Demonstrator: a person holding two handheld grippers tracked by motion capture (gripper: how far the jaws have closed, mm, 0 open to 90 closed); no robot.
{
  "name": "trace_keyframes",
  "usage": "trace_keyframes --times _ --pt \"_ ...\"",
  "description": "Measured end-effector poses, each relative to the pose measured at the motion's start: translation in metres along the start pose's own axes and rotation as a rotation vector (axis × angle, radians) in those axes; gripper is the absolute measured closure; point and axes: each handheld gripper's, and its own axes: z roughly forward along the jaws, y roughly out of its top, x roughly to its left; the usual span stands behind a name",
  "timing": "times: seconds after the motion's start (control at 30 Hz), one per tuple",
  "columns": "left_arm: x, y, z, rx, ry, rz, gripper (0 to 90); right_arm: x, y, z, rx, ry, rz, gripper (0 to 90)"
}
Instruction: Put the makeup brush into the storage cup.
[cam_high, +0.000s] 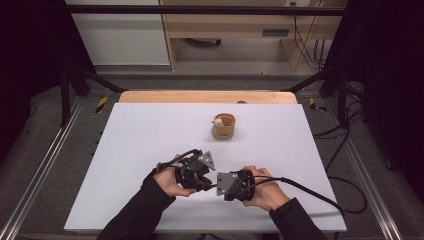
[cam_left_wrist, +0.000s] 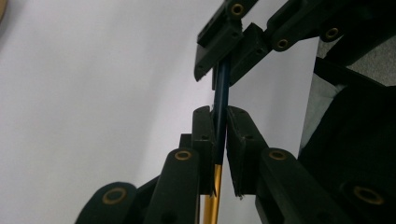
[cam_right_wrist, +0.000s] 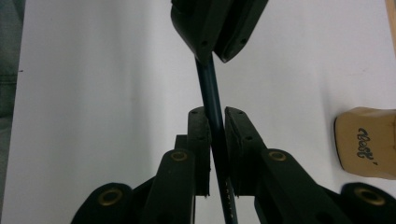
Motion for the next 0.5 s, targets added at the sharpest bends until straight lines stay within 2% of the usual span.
trace_keyframes --times 0.27,0.3,0.33,0.47,0.5 --pt "0.0 -0.003 -0.005 -0.047 0.02 -0.018 78.8 0.001 0.0 0.0 -0.008 0.029 0.027 84.6" --pt "0.001 -0.004 -0.007 -0.055 0.027 -0.021 76.1 0.001 -0.001 0.0 -0.003 0.025 0.042 84.6" --pt "0.003 -0.005 -0.009 -0.051 0.036 -0.011 72.2 0.0 -0.002 0.001 0.005 0.026 0.034 84.6" --pt "0.006 -0.011 -0.018 -0.097 0.072 -0.034 64.3 -0.002 -0.005 0.001 0.015 0.02 0.073 84.6" --pt "0.007 -0.013 -0.021 -0.109 0.087 -0.042 60.6 -0.005 -0.007 0.001 0.016 0.015 0.067 84.6"
